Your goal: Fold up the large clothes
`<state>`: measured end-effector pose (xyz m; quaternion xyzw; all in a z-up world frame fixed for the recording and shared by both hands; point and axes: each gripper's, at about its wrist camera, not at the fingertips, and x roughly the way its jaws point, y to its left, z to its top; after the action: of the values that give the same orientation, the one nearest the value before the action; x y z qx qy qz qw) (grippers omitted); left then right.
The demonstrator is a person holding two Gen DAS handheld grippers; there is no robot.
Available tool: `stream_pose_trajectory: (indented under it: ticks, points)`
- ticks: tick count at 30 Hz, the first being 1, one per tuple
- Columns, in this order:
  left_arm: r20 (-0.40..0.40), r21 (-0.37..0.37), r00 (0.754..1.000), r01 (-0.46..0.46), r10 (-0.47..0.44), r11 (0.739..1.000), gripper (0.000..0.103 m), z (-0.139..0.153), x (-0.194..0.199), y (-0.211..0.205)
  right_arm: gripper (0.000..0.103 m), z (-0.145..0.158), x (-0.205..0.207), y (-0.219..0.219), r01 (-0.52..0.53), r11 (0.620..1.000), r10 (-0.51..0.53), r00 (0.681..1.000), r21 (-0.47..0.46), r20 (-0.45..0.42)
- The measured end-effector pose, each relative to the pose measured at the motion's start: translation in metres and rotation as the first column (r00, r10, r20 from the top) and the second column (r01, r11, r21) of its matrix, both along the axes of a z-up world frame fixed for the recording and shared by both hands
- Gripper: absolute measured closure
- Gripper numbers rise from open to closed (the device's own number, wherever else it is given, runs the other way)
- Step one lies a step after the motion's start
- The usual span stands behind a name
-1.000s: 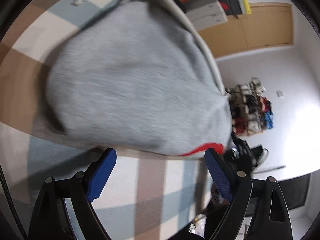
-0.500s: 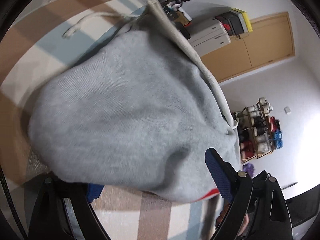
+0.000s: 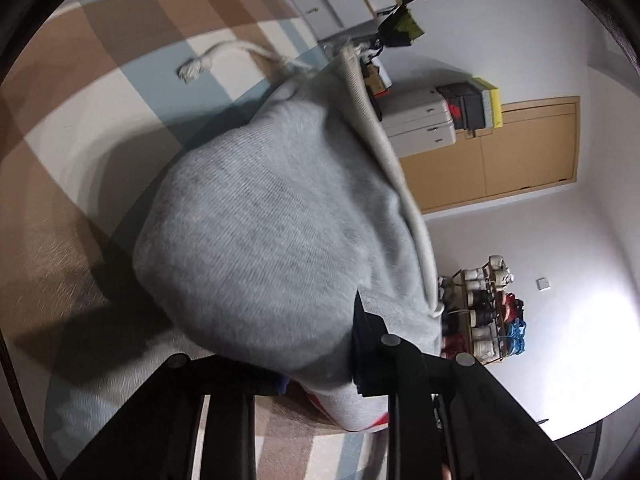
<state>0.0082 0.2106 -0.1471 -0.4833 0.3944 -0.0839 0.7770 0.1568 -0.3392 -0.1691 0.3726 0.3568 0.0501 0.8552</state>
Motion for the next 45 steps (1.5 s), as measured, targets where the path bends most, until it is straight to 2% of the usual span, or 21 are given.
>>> stream_pose_trajectory:
  ticks: [4, 6, 8, 14, 18, 19, 20, 22, 23, 25, 26, 28, 31, 36, 40, 45]
  points:
    - [0.020, -0.010, 1.000, -0.012, 0.012, 1.000, 0.091, 0.004, -0.009, 0.008, 0.094, 0.020, -0.013, 0.025, -0.044, 0.975, 0.042, 0.999, -0.218, -0.010]
    - [0.025, -0.020, 1.000, -0.012, 0.012, 1.000, 0.098, 0.004, -0.011, 0.011, 0.094, 0.026, -0.021, 0.036, -0.060, 0.954, 0.057, 0.998, -0.294, -0.018]
    - [0.034, -0.008, 0.999, -0.002, 0.002, 1.000, 0.098, 0.010, -0.019, 0.015, 0.094, 0.029, -0.030, 0.041, -0.074, 0.941, 0.066, 0.997, -0.329, -0.034]
    - [0.037, -0.012, 0.999, 0.035, -0.035, 0.999, 0.099, 0.012, -0.026, 0.016, 0.094, 0.032, -0.063, 0.050, -0.111, 0.910, 0.095, 0.994, -0.399, -0.060]
    - [0.044, 0.007, 0.996, 0.083, -0.083, 0.997, 0.099, 0.015, -0.035, 0.009, 0.094, 0.032, -0.090, 0.038, -0.100, 0.912, 0.075, 0.994, -0.398, -0.076]
    - [0.042, -0.008, 0.994, 0.103, -0.103, 0.995, 0.099, 0.012, -0.041, 0.006, 0.094, 0.031, -0.094, 0.032, -0.091, 0.918, 0.065, 0.995, -0.386, -0.081]
    - [0.033, -0.022, 0.992, 0.121, -0.121, 0.992, 0.099, 0.009, -0.045, 0.004, 0.094, 0.030, -0.099, 0.028, -0.087, 0.924, 0.057, 0.994, -0.372, -0.089]
    - [-0.035, -0.037, 0.990, 0.135, -0.137, 0.990, 0.099, -0.001, -0.051, 0.005, 0.094, 0.028, -0.108, 0.021, -0.082, 0.935, 0.049, 0.994, -0.346, -0.103]
    - [-0.083, -0.070, 0.986, 0.138, -0.144, 0.988, 0.098, -0.010, -0.053, 0.007, 0.094, 0.026, -0.112, 0.018, -0.082, 0.938, 0.048, 0.993, -0.337, -0.107]
    - [-0.150, -0.137, 0.980, 0.108, -0.128, 0.985, 0.084, -0.029, -0.055, 0.012, 0.094, 0.024, -0.116, 0.017, -0.087, 0.941, 0.053, 0.992, -0.326, -0.114]
    - [-0.167, -0.146, 0.980, 0.085, -0.110, 0.986, 0.075, -0.034, -0.058, 0.015, 0.094, 0.023, -0.116, 0.017, -0.088, 0.942, 0.054, 0.992, -0.325, -0.113]
    - [-0.147, -0.165, 0.985, 0.066, -0.091, 0.984, 0.071, -0.033, -0.053, 0.017, 0.094, 0.024, -0.112, 0.020, -0.089, 0.936, 0.054, 0.992, -0.340, -0.111]
    - [-0.126, -0.148, 0.988, 0.066, -0.085, 0.987, 0.058, -0.028, -0.036, 0.008, 0.093, 0.024, -0.110, 0.020, -0.083, 0.943, 0.050, 0.993, -0.323, -0.109]
    - [-0.082, -0.169, 0.996, 0.027, -0.041, 0.985, 0.023, -0.021, -0.003, -0.001, 0.093, 0.023, -0.111, 0.015, -0.084, 0.951, 0.057, 0.993, -0.297, -0.101]
    - [-0.107, -0.157, 0.994, -0.007, -0.009, 0.988, 0.021, -0.028, 0.009, 0.004, 0.093, 0.021, -0.113, 0.015, -0.088, 0.952, 0.062, 0.993, -0.294, -0.097]
    - [-0.115, -0.087, 0.993, -0.003, -0.007, 0.996, 0.021, -0.029, 0.024, -0.004, 0.093, 0.020, -0.114, 0.016, -0.100, 0.945, 0.074, 0.993, -0.310, -0.094]
